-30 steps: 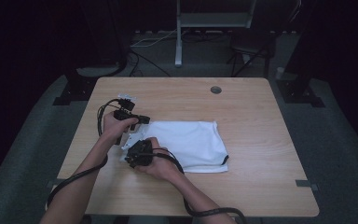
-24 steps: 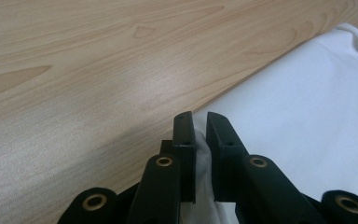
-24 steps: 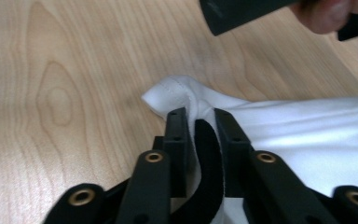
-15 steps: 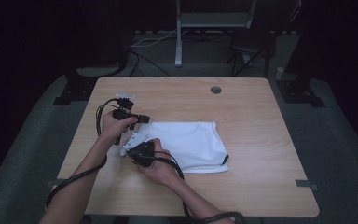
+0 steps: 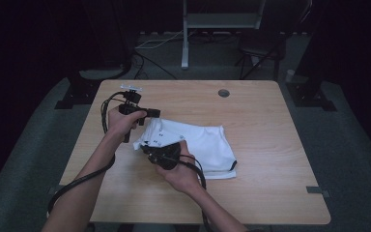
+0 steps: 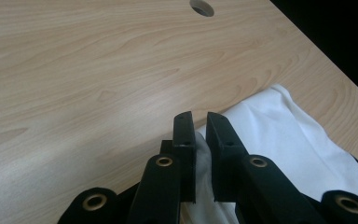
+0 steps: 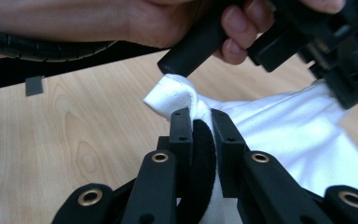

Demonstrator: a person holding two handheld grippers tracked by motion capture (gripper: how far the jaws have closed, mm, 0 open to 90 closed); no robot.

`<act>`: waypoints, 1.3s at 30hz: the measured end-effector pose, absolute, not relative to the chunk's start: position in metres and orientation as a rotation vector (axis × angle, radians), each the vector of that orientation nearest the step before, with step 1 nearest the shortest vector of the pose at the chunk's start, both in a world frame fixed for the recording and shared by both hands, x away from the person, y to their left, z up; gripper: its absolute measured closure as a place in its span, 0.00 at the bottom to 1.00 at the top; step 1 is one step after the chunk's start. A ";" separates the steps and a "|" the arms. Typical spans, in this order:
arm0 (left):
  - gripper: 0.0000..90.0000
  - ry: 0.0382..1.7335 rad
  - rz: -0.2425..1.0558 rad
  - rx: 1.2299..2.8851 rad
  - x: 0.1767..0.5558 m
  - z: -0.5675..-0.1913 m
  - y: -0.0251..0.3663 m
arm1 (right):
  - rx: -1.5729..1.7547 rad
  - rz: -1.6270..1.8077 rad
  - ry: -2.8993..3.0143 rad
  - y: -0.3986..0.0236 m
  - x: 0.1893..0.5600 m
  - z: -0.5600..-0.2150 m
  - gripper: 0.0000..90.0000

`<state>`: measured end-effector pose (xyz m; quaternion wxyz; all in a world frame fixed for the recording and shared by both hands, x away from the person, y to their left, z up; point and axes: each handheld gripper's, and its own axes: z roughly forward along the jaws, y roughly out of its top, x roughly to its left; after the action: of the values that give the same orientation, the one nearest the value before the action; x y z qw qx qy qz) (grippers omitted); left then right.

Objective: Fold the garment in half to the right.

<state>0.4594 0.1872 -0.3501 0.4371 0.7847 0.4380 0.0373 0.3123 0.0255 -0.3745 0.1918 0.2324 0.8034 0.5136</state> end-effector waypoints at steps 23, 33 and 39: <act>0.92 1.097 0.074 1.926 0.464 -0.330 0.137 | 0.788 1.484 2.098 -0.042 0.303 -0.354 0.90; 0.92 1.072 0.074 1.922 0.461 -0.325 0.122 | 0.806 1.493 2.061 -0.063 0.295 -0.351 0.90; 0.92 1.043 0.075 1.910 0.460 -0.325 0.108 | 0.826 1.485 2.047 -0.075 0.293 -0.353 0.90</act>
<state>0.4604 0.1078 -0.3253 0.4634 0.7772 0.4245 0.0307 0.2929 -0.0746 -0.3529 0.2385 0.3014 0.7472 0.5421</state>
